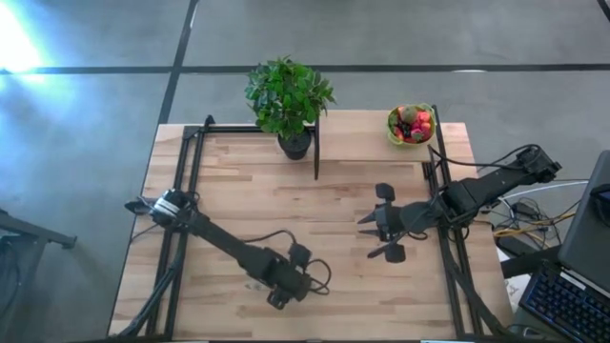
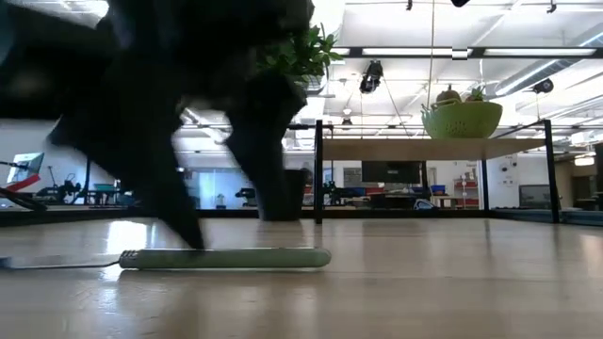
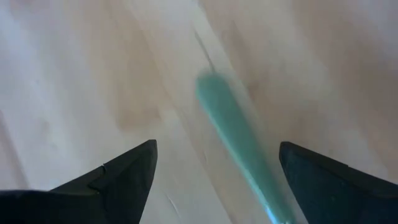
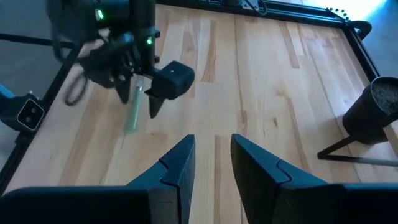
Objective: Pick & Place Fruit
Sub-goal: Put the kitchen knife on the shelf
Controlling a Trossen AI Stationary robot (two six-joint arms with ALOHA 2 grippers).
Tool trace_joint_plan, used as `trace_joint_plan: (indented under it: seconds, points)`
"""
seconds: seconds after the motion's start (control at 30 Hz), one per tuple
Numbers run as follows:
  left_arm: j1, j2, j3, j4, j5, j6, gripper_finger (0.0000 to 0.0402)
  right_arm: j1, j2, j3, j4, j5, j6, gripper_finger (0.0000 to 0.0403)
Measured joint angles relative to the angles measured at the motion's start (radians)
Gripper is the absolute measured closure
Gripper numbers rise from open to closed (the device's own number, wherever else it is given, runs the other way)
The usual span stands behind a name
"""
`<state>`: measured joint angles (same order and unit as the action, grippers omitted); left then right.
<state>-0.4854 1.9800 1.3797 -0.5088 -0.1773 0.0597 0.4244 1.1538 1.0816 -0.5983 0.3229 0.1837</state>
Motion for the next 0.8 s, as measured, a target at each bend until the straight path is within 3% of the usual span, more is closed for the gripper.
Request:
trace_joint_plan:
  seconds: [0.2,0.43,0.63,0.8]
  points:
    - [-0.003,-0.016,0.016,-0.01,0.047,-0.04,0.006,0.0,0.0,-0.003,0.0,-0.001,0.0,0.0323]
    - [0.016,-0.012,-0.011,-0.046,0.066,-0.286,0.006,0.001,0.0,-0.003,0.0,-0.008,0.0,0.0349]
    - [0.013,-0.013,-0.013,-0.069,0.1,-0.356,0.006,0.001,0.0,-0.003,0.001,-0.008,0.0,0.0359]
    - [0.004,-0.02,0.008,-0.211,0.151,-0.427,0.006,0.001,0.0,-0.003,0.001,-0.009,0.0,0.0354]
